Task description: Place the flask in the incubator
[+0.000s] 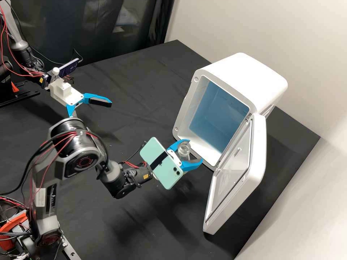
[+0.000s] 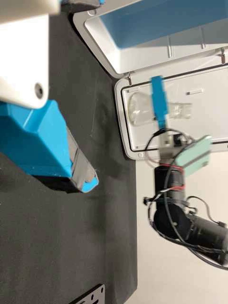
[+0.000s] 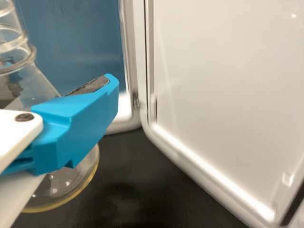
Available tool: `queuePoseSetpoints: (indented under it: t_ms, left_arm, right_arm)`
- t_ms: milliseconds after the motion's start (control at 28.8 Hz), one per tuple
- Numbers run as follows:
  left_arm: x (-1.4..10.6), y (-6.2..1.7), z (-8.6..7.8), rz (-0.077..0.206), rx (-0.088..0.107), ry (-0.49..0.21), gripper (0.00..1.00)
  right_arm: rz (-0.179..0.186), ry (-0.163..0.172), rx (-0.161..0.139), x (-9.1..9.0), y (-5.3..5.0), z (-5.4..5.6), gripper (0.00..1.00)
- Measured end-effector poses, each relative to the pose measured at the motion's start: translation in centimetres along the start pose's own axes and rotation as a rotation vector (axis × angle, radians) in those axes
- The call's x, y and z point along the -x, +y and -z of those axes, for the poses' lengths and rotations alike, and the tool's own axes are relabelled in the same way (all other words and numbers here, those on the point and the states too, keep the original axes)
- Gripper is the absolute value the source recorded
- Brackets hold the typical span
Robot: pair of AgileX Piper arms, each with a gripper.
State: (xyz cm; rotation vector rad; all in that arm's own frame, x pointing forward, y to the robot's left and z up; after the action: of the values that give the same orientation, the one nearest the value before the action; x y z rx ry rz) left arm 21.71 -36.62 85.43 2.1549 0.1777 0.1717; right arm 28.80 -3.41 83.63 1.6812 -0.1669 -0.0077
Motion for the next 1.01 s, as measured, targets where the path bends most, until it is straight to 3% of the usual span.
queuePoseSetpoints:
  t_ms: [69, 173, 382, 555, 867, 1006]
  left_arm:
    - [0.0, 0.0, 0.0, 0.0, 0.0, 0.0, 1.0]
    - [0.0, 0.0, 0.0, 0.0, 0.0, 0.0, 1.0]
    - [0.0, 0.0, 0.0, 0.0, 0.0, 0.0, 1.0]
    - [0.0, 0.0, 0.0, 0.0, 0.0, 0.0, 1.0]
    - [0.0, -0.02, -0.1, 0.001, -0.001, -0.007, 1.0]
    - [-0.1, -0.05, -0.3, 0.003, -0.001, -0.014, 1.0]
  right_arm:
    - [-0.023, 0.036, 0.002, 0.0, 0.7, 1.0, 0.0]
    - [-0.039, 0.061, -0.001, -0.2, 1.0, 1.7, 0.0]
    - [-0.004, 0.068, -0.008, -1.8, 0.6, 3.5, 0.0]
    - [0.005, 0.036, -0.018, -4.8, 0.1, 4.7, 0.0]
    - [0.016, -0.058, 0.041, -11.5, -0.6, 6.1, 0.0]
    - [0.007, -0.087, 0.042, -13.3, -0.3, 6.2, 0.0]
